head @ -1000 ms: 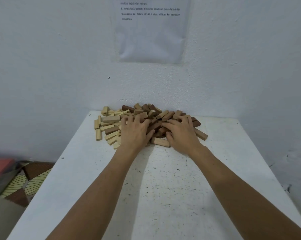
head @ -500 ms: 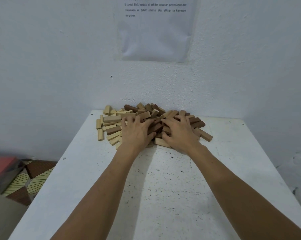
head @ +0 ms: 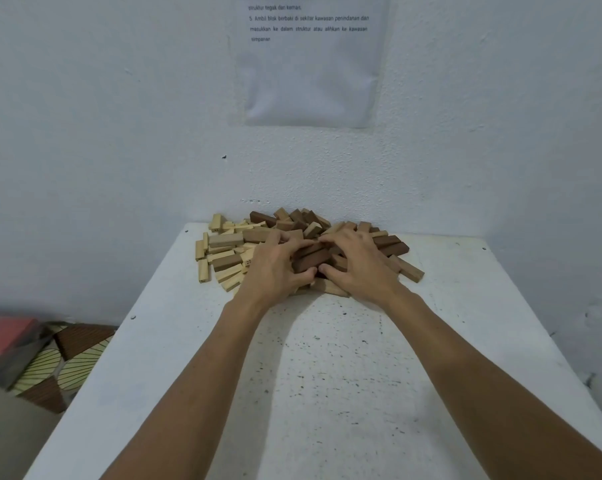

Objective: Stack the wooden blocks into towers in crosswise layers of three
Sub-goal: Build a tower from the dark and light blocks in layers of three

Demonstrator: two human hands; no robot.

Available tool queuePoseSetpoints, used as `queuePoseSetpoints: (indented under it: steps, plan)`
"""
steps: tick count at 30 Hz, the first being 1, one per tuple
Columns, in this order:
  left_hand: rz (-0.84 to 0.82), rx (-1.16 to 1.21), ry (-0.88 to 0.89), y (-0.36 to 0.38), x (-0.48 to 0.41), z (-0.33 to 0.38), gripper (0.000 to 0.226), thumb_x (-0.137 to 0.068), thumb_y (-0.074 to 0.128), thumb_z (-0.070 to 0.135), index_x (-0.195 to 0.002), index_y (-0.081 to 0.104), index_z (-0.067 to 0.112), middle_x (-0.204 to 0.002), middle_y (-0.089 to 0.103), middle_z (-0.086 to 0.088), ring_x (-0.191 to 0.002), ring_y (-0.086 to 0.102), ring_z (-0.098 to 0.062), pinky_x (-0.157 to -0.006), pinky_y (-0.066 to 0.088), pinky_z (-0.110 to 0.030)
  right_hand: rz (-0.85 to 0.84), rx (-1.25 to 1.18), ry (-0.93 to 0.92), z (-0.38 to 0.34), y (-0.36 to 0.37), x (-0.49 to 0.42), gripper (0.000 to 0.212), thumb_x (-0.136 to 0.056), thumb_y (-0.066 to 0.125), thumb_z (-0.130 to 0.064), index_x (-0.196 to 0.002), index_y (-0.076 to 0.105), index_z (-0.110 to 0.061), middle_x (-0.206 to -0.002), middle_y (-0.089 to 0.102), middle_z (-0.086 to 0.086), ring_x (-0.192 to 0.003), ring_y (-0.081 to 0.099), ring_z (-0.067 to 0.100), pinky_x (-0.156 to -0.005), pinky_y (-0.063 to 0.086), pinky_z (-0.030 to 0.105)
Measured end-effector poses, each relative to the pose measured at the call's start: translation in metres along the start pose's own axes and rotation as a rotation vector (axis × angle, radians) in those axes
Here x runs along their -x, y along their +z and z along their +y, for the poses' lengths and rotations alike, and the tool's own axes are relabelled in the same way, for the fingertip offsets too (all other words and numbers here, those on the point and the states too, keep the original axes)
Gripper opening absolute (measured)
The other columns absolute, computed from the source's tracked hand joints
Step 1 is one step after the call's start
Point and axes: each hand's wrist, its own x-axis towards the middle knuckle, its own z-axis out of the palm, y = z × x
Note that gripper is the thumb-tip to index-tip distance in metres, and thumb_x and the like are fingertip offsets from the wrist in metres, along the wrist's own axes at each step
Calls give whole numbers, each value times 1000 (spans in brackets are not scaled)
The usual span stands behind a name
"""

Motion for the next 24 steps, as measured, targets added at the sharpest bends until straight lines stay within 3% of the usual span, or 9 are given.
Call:
queuePoseSetpoints:
  steps: [3,5,7,10,14,17,24]
  plan:
    - [-56,65,7,-8,9,10,52,-77,82,26,-126,66,23,-109,50,1,-99,50,-11,-90,43,-23,-36,-75,8,0,-12,13,41,-80,70,-41,-118,58,-32,-122,58,-8,-120,41,13,-100,42,41]
    - [-83,84,7,-11,20,19,52,-77,82,27,-127,66,23,-108,49,2,-99,50,-11,-88,40,-18,-54,-132,35,-3,-18,27,37,-79,70,-41,-113,56,-42,-119,59,-9,-115,41,1,-96,43,32]
    - [-91,104,-2,-10,32,26,52,-77,83,28,-126,66,23,-109,50,2,-100,50,-11,-90,40,-19,-39,-126,6,-8,-22,43,35,-81,73,-32,-114,60,-35,-115,63,-9,-111,43,3,-92,40,26]
    - [-109,155,-14,-6,55,36,50,-76,84,30,-123,68,25,-109,51,5,-101,51,-8,-90,40,-18,-31,-124,-62,-14,-24,70,37,-82,72,-27,-118,65,-23,-115,65,-8,-112,52,13,-100,41,34]
    - [-134,252,-48,-3,95,49,38,-84,77,34,-120,71,26,-109,56,7,-106,54,-6,-93,43,-20,-96,-194,-30,-21,-28,116,40,-85,72,-19,-124,64,-22,-117,60,-7,-109,56,5,-96,49,30]
    - [-184,278,-47,-3,123,54,24,-92,68,25,-115,74,24,-107,61,8,-105,57,-4,-93,45,-22,-152,-200,-7,-29,-29,154,39,-88,71,-18,-125,64,-24,-114,57,-8,-104,56,5,-93,51,30]
    - [-302,325,-32,-9,175,73,23,-91,68,13,-110,74,25,-108,69,11,-104,63,-6,-92,50,-26,-96,-265,-1,-47,-32,233,29,-88,69,-15,-117,68,-22,-110,55,-9,-100,58,12,-85,50,27]
